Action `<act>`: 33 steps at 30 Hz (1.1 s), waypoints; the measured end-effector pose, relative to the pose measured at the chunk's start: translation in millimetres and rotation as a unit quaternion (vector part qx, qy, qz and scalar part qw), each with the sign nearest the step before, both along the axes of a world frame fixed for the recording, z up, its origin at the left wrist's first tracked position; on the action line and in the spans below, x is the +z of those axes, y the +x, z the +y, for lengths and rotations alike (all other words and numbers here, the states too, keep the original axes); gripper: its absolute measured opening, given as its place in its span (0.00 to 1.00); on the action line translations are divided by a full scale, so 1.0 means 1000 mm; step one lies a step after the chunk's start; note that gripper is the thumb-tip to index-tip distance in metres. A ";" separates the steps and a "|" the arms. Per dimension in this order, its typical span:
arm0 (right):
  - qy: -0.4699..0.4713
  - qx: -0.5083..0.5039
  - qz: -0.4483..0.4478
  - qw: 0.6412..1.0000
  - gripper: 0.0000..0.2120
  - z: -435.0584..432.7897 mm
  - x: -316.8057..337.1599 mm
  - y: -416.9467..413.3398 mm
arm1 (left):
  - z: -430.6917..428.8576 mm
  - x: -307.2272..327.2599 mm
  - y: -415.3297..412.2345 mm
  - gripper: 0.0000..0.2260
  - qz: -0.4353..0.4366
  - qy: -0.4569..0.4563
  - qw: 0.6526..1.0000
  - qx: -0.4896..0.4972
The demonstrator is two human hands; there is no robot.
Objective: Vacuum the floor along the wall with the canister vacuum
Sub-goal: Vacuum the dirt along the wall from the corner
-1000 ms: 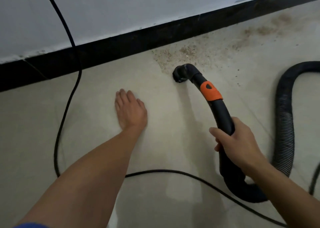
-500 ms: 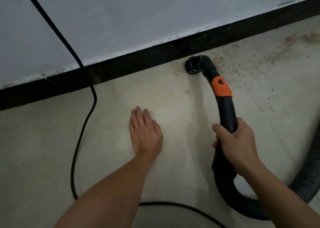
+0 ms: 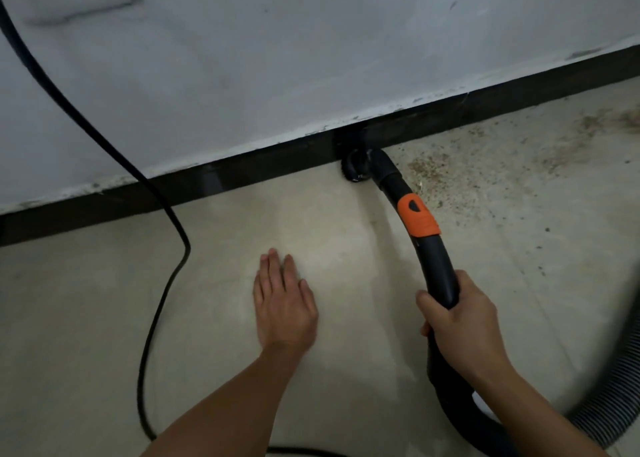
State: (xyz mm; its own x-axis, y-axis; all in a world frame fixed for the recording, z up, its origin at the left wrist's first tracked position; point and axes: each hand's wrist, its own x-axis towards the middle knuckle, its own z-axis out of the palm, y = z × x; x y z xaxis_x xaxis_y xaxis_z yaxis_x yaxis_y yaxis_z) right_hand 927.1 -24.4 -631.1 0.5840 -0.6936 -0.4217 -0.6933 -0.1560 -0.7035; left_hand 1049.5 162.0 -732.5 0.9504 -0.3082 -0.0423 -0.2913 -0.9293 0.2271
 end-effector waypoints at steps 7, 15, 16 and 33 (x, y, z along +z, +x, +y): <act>-0.058 0.133 0.069 0.987 0.10 -0.016 0.026 -0.003 | 0.004 0.005 -0.002 0.26 0.008 -0.005 1.000 -0.007; -0.052 0.060 0.080 0.994 0.08 -0.004 0.038 -0.099 | 0.012 0.008 0.002 0.24 0.036 0.015 0.997 -0.072; -0.042 0.054 0.076 0.995 0.07 0.001 0.038 -0.106 | 0.015 0.008 0.002 0.24 0.038 0.016 0.996 -0.080; -0.036 0.127 0.045 0.990 0.10 0.056 0.007 0.019 | 0.029 0.005 0.000 0.28 0.012 -0.002 0.995 -0.100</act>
